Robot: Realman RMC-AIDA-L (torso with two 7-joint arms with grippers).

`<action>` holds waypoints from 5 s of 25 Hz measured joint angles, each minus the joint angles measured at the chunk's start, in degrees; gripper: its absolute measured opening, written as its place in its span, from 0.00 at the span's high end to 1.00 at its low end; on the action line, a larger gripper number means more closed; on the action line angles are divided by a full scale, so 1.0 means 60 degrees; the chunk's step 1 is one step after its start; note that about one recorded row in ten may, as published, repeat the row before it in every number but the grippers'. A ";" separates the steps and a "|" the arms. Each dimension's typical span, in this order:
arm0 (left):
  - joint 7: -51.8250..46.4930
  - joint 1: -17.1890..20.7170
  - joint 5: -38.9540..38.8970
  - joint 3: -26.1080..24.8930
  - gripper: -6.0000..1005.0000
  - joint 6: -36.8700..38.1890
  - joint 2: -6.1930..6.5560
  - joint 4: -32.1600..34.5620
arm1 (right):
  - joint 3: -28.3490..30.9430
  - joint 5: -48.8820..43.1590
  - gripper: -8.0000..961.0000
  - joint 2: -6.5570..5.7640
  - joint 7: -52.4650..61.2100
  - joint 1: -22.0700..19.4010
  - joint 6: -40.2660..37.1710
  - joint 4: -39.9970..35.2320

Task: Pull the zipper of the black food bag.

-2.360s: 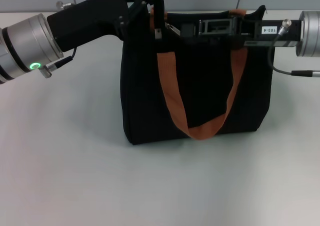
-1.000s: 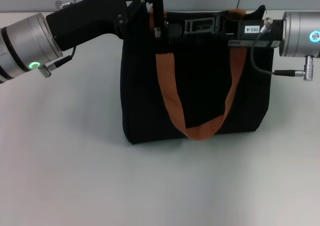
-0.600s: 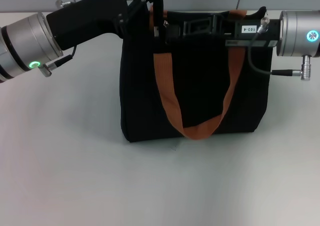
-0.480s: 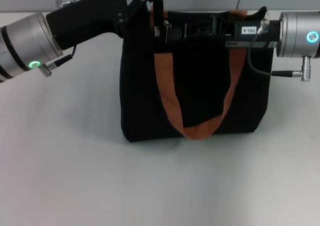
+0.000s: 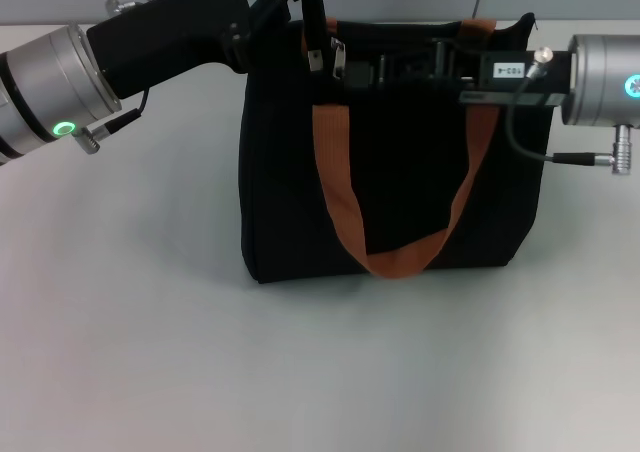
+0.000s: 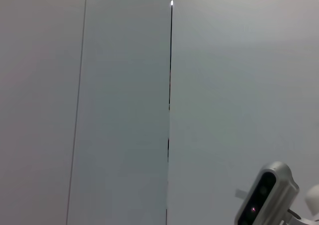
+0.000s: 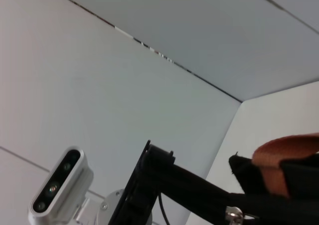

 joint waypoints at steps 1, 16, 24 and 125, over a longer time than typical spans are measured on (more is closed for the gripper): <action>-0.0022 0.0017 -0.0012 -0.0004 0.97 0.0002 0.0009 0.0000 | 0.0092 0.0015 0.93 -0.0003 -0.0001 -0.0100 -0.0010 -0.0020; -0.0562 -0.0042 -0.0109 0.0000 0.97 0.0070 0.0028 0.0068 | 0.0362 0.0043 0.67 -0.0094 -0.0217 -0.0261 0.0100 -0.0459; -0.0786 -0.0056 -0.0152 -0.0001 0.97 0.0147 0.0044 0.0244 | 0.0344 0.0041 0.57 0.0231 -0.0340 0.0015 0.0389 -0.0451; -0.0844 0.0150 -0.0611 0.0020 0.98 0.0148 0.0014 0.0147 | 0.1056 0.0053 0.97 0.0590 -0.0133 -0.0023 0.0261 -0.0679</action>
